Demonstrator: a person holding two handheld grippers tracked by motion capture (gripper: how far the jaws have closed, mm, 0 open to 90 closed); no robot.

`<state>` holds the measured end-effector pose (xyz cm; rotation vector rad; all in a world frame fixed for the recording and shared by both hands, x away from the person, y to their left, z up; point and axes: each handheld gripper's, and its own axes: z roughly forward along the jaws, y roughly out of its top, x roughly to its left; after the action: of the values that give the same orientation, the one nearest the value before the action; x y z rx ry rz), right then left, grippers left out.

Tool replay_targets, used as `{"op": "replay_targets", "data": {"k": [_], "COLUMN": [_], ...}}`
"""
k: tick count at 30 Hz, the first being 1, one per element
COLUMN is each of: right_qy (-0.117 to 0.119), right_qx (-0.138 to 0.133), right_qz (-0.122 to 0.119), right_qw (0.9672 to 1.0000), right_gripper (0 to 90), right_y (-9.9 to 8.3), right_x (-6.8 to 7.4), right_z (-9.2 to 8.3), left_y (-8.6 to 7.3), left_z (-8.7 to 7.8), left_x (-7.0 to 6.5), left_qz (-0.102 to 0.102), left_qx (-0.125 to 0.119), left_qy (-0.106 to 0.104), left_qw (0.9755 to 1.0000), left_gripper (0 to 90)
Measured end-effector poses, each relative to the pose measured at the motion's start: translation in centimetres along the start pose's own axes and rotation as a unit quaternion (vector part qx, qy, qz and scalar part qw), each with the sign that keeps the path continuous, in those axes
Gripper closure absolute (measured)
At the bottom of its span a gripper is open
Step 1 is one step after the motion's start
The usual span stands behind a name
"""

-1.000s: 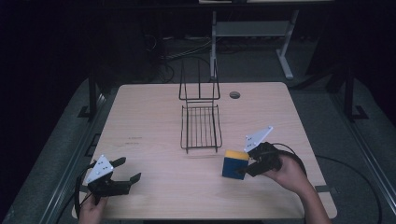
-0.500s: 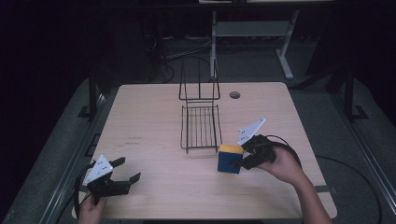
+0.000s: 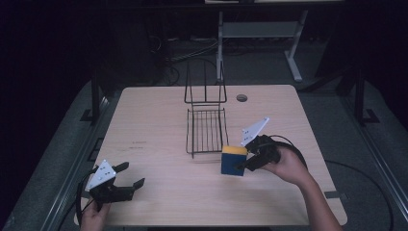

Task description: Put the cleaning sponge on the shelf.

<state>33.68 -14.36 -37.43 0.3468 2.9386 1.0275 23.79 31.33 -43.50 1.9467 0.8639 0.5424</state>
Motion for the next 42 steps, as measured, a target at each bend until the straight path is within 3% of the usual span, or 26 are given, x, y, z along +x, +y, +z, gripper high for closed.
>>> {"op": "replay_targets", "data": {"k": [19, 36, 42], "right_qy": [0.001, -0.005, -0.004], "right_qx": [0.001, 0.006, -0.004], "right_qz": [-0.012, -0.006, -0.002], "right_qw": [0.9999, 1.0000, 1.0000], "right_gripper": [55.7, 55.7, 55.7], "right_y": [2.8, 4.5, 4.9], "right_x": [-1.8, -3.9, -5.0], "right_z": [0.4, 0.4, 0.4], "left_y": [0.0, 0.0, 0.0], "left_z": [-0.2, -0.2, -0.2], "left_x": [0.2, 0.2, 0.1], "left_qz": [0.000, -0.001, -0.002], "left_qx": [-0.003, -0.006, -0.007], "left_qy": [0.002, 0.002, 0.001], "left_qw": [1.0000, 1.0000, 1.0000], "left_gripper": [16.2, 16.2, 16.1]}}
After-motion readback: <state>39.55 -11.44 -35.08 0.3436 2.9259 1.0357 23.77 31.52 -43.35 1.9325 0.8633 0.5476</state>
